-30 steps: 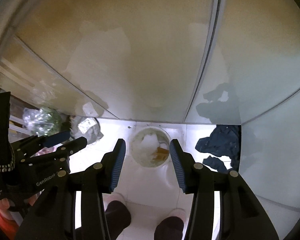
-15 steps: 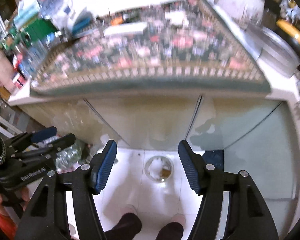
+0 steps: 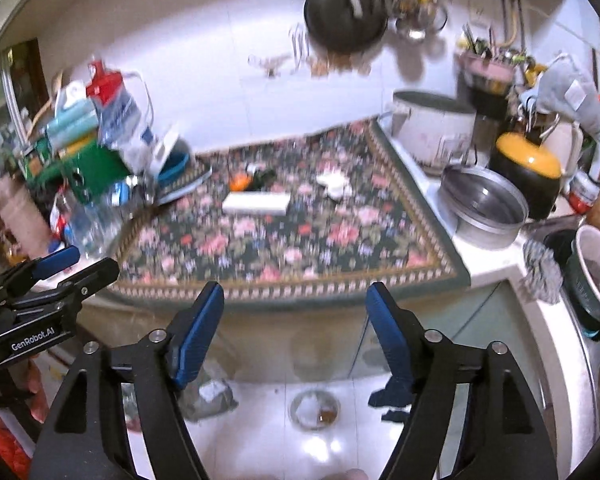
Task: Collect trash
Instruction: 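Raise both open grippers back up to the floral cloth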
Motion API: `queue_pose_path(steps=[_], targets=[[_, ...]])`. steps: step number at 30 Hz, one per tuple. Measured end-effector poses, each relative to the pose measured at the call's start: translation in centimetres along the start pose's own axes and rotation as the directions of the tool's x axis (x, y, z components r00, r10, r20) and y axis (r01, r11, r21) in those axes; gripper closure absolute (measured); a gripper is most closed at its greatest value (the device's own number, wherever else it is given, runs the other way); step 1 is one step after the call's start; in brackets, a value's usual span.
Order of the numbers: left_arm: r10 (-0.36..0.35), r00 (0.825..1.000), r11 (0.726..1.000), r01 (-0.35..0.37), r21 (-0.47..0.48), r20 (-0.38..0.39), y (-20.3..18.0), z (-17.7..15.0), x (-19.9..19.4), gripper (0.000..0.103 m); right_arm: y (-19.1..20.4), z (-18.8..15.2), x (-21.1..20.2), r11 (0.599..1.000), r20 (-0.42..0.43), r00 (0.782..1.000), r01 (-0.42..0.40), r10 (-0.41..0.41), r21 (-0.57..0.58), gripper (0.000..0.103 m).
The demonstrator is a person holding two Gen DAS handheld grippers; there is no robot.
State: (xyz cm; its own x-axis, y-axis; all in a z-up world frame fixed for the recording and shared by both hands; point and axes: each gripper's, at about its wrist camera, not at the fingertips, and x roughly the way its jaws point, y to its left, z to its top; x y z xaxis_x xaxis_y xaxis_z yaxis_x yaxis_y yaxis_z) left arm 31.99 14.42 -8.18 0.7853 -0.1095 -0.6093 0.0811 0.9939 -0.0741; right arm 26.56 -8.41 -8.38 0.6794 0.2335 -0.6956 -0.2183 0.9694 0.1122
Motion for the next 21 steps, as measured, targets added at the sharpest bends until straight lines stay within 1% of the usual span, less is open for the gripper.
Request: queue_pose_path(steps=[4, 6, 11, 14, 17, 19, 21], targets=[[0.0, 1.0, 1.0, 0.0, 0.005, 0.025, 0.0, 1.8, 1.0, 0.014, -0.6, 1.7, 0.0, 1.0, 0.052, 0.999, 0.002, -0.002, -0.003, 0.031], [0.011, 1.0, 1.0, -0.011, 0.0, 0.027, -0.2, 2.7, 2.5, 0.014, -1.0, 2.6, 0.5, 1.0, 0.069, 0.998, 0.002, -0.002, -0.006, 0.03], [0.031, 0.999, 0.998, -0.031, -0.047, 0.011, -0.5, 5.1, 6.1, 0.014, -3.2, 5.2, 3.8, 1.0, 0.083, 0.996, -0.024, 0.026, -0.018, 0.03], [0.054, 0.998, 0.995, -0.055, -0.086, -0.011, -1.1, 7.2, 9.2, 0.01, -4.9, 7.4, 5.8, 0.998, 0.074, 0.996, -0.043, 0.046, -0.041, 0.03], [0.091, 0.995, 0.987, -0.096, -0.128, -0.045, -1.6, 9.3, 13.0, 0.009, -6.8, 9.8, 7.8, 0.996, 0.062, 0.996, -0.052, 0.056, -0.066, 0.03], [0.121, 0.99, 0.976, -0.133, -0.172, -0.077, -1.8, 10.3, 15.7, 0.009, -8.3, 11.3, 9.2, 0.995, 0.043, 0.997, -0.067, 0.071, -0.076, 0.03], [0.147, 0.982, 0.958, -0.172, -0.232, -0.122, -1.9, 10.9, 18.8, 0.009, -9.7, 12.3, 10.6, 0.993, 0.023, 0.997, -0.073, 0.075, -0.088, 0.03]])
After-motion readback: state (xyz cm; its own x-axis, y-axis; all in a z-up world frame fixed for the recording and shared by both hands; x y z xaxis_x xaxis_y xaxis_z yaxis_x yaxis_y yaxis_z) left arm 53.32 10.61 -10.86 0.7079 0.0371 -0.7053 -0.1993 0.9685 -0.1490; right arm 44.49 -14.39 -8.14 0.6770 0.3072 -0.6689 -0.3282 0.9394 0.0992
